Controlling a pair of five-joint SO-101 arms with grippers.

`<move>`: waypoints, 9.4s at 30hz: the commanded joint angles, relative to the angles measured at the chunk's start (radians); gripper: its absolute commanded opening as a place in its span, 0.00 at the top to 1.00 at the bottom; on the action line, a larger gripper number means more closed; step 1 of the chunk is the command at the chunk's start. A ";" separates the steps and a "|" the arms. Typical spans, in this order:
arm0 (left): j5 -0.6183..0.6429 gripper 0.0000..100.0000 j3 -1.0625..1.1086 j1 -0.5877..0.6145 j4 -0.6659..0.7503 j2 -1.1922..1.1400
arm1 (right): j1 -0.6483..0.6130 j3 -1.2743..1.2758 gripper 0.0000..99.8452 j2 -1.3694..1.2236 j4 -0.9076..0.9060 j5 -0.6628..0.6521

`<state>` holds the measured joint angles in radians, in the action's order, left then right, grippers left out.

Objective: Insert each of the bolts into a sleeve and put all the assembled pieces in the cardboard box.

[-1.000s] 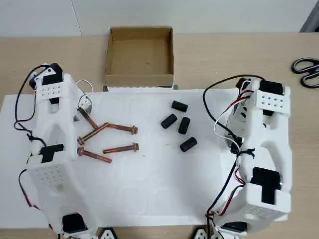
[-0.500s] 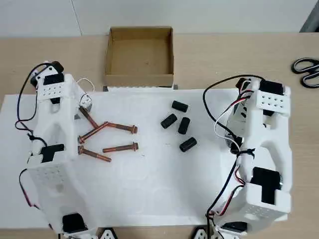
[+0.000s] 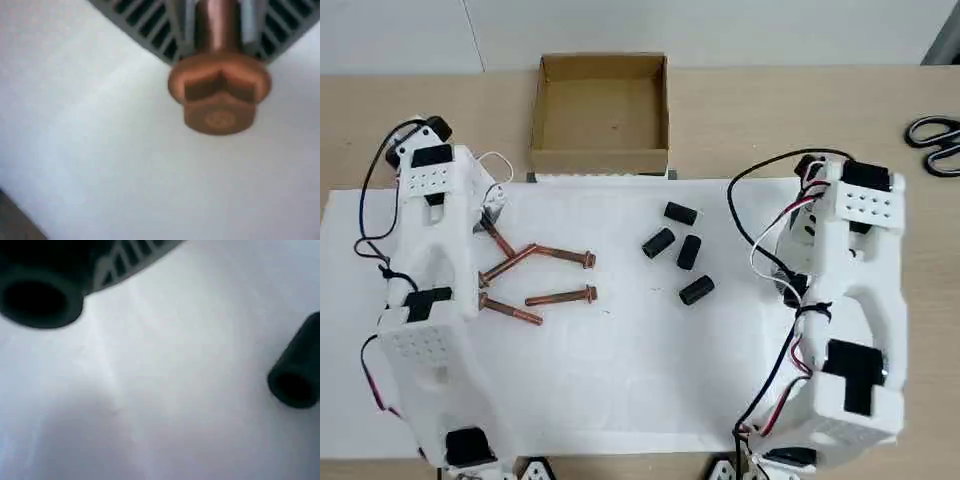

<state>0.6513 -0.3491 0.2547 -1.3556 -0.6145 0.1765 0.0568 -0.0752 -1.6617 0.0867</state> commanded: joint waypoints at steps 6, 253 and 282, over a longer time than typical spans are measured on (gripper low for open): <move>-0.003 0.99 -0.395 -0.069 -0.296 0.015 | -0.062 -0.031 1.00 0.314 -0.021 0.000; -0.500 0.99 1.986 -0.216 0.330 2.430 | -0.561 -1.740 0.91 -0.917 0.010 -0.135; -0.500 0.99 1.986 -0.215 0.328 2.430 | -0.449 -1.128 0.87 -0.619 -0.074 -0.798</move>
<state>0.1527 1.6395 0.0368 -1.0503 1.8052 -0.2854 -1.0771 -0.7488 -1.7246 -0.6559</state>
